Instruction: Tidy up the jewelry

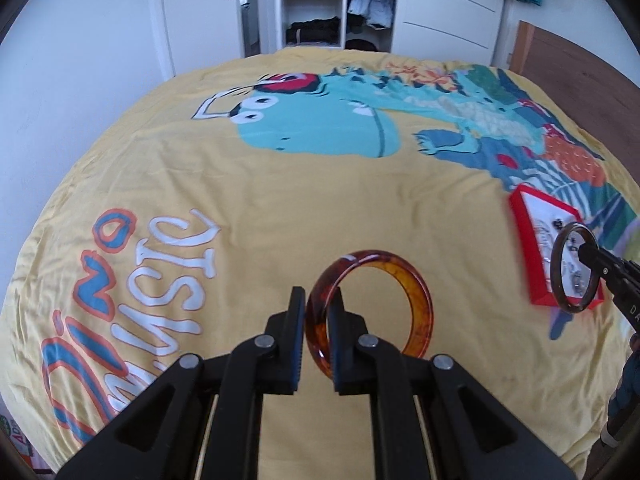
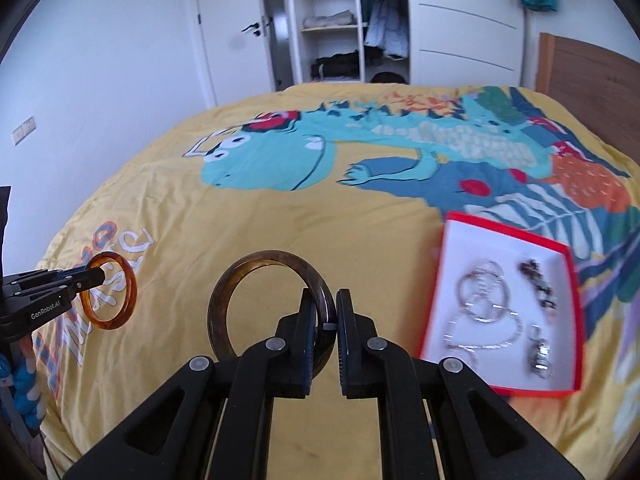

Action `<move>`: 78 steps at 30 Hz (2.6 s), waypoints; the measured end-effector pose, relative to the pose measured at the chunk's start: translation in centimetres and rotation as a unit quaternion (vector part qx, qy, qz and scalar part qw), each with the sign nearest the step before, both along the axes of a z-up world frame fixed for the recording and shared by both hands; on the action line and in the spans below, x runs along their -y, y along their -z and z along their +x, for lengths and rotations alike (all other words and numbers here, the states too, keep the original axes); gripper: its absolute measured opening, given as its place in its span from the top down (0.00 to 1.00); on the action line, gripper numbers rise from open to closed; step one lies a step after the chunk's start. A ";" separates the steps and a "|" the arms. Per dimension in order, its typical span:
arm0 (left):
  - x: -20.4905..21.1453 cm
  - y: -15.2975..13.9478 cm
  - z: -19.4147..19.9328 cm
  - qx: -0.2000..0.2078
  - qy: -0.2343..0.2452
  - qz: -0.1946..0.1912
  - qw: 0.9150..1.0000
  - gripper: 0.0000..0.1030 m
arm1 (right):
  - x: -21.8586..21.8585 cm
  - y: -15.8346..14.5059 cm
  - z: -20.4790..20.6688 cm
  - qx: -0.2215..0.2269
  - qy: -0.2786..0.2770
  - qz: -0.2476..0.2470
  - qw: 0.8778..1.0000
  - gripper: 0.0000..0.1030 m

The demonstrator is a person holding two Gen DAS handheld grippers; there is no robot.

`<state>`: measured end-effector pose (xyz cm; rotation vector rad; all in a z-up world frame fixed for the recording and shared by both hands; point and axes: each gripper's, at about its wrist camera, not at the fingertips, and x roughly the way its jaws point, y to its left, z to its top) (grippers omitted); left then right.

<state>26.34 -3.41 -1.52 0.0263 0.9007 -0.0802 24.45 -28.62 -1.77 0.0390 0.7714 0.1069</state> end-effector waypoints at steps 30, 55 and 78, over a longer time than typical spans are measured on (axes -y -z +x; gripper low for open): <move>31.3 8.9 6.6 -0.072 0.172 -0.006 0.982 0.91 | 21.3 7.2 5.3 -0.043 0.092 -0.049 0.994 0.91; 31.2 10.3 6.0 -0.103 0.161 -0.022 0.981 0.89 | 21.4 9.0 4.6 -0.079 0.102 -0.081 0.988 0.68; 18.5 -2.6 -6.3 0.004 0.111 -0.045 0.993 0.56 | 12.5 -0.2 -8.2 -0.024 0.091 0.001 0.996 0.48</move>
